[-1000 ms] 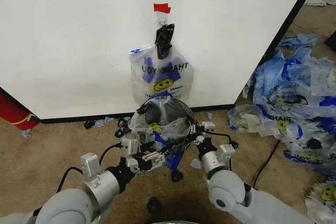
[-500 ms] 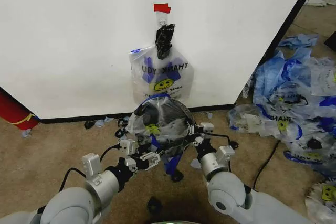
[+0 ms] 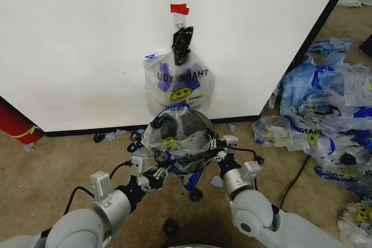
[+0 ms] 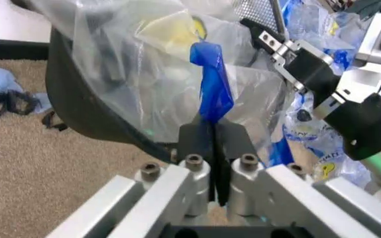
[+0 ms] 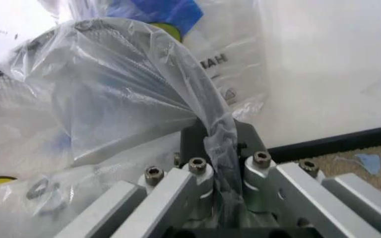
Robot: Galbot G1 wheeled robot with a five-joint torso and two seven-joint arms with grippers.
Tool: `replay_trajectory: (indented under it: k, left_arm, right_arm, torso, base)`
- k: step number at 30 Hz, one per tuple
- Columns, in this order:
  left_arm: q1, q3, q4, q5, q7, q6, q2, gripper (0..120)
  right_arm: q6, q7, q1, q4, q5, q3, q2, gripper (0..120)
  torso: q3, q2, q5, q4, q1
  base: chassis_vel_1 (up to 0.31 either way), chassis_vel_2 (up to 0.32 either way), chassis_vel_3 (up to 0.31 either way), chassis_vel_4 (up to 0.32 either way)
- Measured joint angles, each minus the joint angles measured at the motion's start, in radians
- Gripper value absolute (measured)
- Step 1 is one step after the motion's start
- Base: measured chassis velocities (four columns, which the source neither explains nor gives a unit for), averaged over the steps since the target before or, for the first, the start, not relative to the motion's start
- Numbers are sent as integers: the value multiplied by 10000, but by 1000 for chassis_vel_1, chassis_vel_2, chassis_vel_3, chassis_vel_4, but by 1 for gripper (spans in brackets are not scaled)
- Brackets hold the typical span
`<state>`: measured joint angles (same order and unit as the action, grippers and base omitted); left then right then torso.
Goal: Pick up the garbage bag from the wall and place it over the trash bin.
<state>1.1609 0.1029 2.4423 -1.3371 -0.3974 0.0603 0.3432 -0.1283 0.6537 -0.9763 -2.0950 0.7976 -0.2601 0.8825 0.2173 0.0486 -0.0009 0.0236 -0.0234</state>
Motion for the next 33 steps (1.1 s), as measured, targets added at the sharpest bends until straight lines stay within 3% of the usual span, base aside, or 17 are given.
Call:
replay_trajectory:
  k: [13, 28, 33]
  left_arm:
    - [431, 53, -207, 528, -54, 370, -159, 0]
    - [346, 1224, -1186, 1687, 40, 762, 615, 0]
    - [248, 1424, -1150, 1817, 51, 798, 681, 0]
  right_arm:
    - [-58, -190, -1185, -653, 511, 1235, -199, 0]
    - [-64, -267, -2055, -1093, 647, 2107, -240, 0]
    - [-66, -258, -2029, -1002, 641, 2161, -234, 0]
  torso:
    - [0, 0, 0, 2, 0]
    - [0, 0, -1, -1, 0]
    - [0, 0, 3, 0, 0]
  base:
    - [0, 0, 0, 0]
    - [0, 0, 0, 0]
    - [0, 0, 0, 0]
